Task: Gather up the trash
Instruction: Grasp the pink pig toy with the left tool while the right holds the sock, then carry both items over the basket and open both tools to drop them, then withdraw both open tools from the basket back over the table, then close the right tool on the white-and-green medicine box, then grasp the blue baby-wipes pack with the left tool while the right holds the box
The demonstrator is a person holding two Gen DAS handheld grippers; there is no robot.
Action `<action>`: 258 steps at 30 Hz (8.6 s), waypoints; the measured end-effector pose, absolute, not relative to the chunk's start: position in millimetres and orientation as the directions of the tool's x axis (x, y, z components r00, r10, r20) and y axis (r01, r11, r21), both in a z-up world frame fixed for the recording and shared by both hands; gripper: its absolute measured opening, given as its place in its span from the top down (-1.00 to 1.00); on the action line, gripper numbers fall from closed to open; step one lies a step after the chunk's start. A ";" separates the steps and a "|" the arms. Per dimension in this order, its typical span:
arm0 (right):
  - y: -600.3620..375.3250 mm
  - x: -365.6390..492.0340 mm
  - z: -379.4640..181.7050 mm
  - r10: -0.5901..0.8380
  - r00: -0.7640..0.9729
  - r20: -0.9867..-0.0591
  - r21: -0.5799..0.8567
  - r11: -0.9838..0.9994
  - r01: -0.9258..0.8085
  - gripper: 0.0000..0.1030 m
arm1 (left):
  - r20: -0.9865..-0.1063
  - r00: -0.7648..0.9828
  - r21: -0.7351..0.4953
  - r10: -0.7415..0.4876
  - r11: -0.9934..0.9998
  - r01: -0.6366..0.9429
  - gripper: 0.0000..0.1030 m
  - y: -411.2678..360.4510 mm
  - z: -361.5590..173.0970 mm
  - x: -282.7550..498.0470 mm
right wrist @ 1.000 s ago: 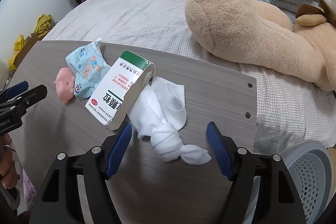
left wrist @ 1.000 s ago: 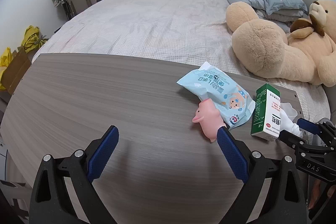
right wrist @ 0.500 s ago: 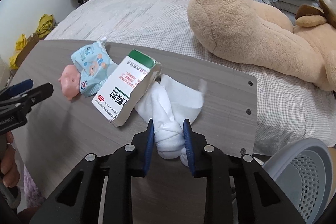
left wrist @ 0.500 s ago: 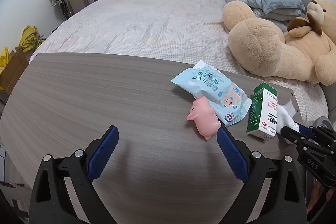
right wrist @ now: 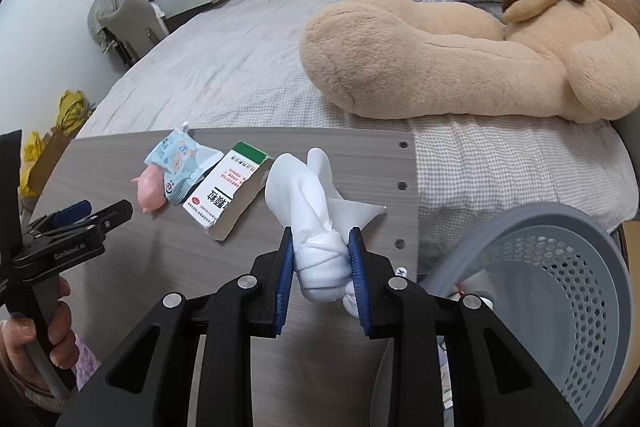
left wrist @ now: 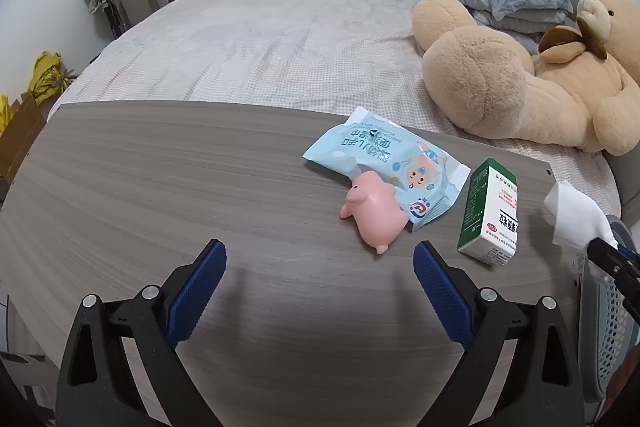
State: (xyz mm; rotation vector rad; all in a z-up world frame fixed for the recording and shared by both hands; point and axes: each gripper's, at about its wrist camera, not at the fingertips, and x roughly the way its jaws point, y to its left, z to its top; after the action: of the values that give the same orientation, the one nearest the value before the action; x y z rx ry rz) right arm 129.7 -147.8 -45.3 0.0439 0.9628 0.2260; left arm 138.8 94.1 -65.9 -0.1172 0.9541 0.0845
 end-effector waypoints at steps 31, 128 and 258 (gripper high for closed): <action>-152.6 120.9 -56.7 0.231 0.529 -0.816 0.193 0.973 -0.127 0.49 | -0.816 0.564 -0.200 -0.124 0.977 -0.075 0.40 91.1 -77.4 166.5; -370.9 -5.8 -59.4 0.062 0.643 -0.763 0.269 0.935 0.229 0.45 | -0.790 0.501 -0.043 -0.353 0.847 0.530 0.44 -216.1 -34.5 76.2; -89.7 158.9 -74.1 0.165 0.581 -0.797 0.135 0.986 -0.096 0.19 | -0.794 0.607 -0.109 -0.018 0.987 -0.114 -0.76 83.3 -59.6 147.8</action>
State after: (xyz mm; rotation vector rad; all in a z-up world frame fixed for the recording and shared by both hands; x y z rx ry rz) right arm 158.9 -89.7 -74.1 0.0795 0.9388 0.1529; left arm 147.8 83.3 -59.6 -0.1545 0.9177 0.0555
